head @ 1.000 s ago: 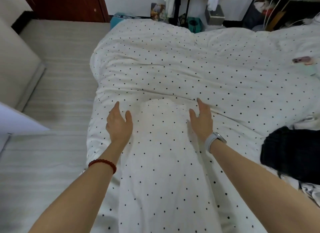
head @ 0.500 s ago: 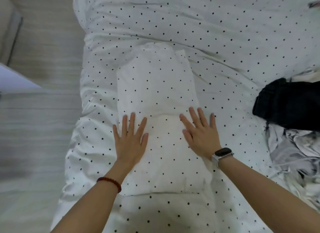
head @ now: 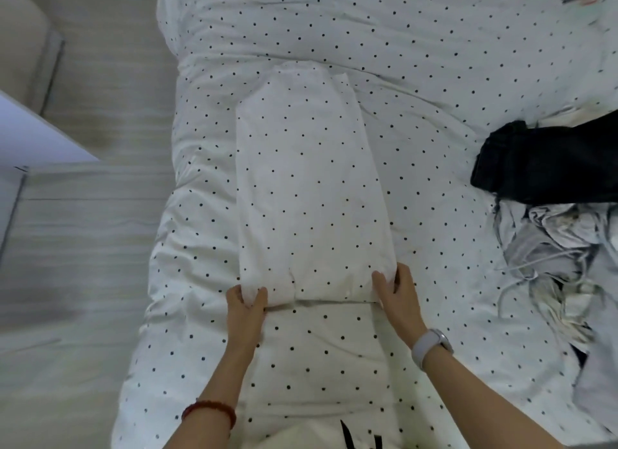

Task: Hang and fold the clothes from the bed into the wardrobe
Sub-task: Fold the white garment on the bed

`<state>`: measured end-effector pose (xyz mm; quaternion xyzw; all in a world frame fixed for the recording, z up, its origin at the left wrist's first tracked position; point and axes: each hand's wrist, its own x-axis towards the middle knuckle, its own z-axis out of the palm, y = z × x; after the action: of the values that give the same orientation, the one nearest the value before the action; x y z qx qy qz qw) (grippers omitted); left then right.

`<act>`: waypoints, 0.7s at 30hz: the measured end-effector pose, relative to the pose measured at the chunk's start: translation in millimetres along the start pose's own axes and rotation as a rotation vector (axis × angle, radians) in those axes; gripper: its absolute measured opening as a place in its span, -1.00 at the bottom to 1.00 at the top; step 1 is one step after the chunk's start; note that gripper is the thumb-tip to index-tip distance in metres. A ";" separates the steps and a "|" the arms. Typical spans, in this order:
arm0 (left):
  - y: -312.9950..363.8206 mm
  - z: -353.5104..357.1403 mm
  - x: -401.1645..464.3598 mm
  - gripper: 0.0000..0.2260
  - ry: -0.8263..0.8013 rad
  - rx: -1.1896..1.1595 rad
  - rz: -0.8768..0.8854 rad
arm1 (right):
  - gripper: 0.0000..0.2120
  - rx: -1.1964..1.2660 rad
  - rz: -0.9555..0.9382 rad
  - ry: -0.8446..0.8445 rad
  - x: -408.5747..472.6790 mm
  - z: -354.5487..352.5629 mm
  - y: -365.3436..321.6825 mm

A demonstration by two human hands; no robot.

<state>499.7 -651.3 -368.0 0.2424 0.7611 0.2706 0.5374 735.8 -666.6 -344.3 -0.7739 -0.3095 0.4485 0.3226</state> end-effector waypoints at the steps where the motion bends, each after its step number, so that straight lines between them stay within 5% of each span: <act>1: -0.4 -2.1 -0.9 -0.68 -0.001 -0.082 -0.010 | -0.82 0.032 -0.006 0.021 -1.0 -2.1 0.9; 4: -1.7 -9.1 -2.6 -0.75 -0.082 -0.302 -0.136 | -0.90 0.106 0.063 0.012 -7.3 -6.5 -1.0; 6: -3.3 -9.9 -2.4 -0.73 -0.131 -0.282 -0.189 | -0.79 0.033 0.135 -0.102 -11.3 -4.8 -0.8; 12: 20.6 -27.0 -4.1 -0.90 0.123 -0.057 0.015 | -0.75 -0.188 0.081 0.004 -12.2 -25.8 0.2; 17: 4.4 -36.6 -18.1 -0.87 -0.107 -0.140 -0.149 | -0.86 -0.066 0.155 -0.070 -25.9 -37.2 9.4; 21: 0.7 -39.7 -10.3 -0.84 -0.270 -0.329 -0.277 | -0.47 0.256 0.268 -0.079 -26.0 -33.8 11.8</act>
<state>465.2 -663.6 -349.5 0.0788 0.6539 0.2799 0.6985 757.7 -701.1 -327.5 -0.7426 -0.1564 0.5532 0.3436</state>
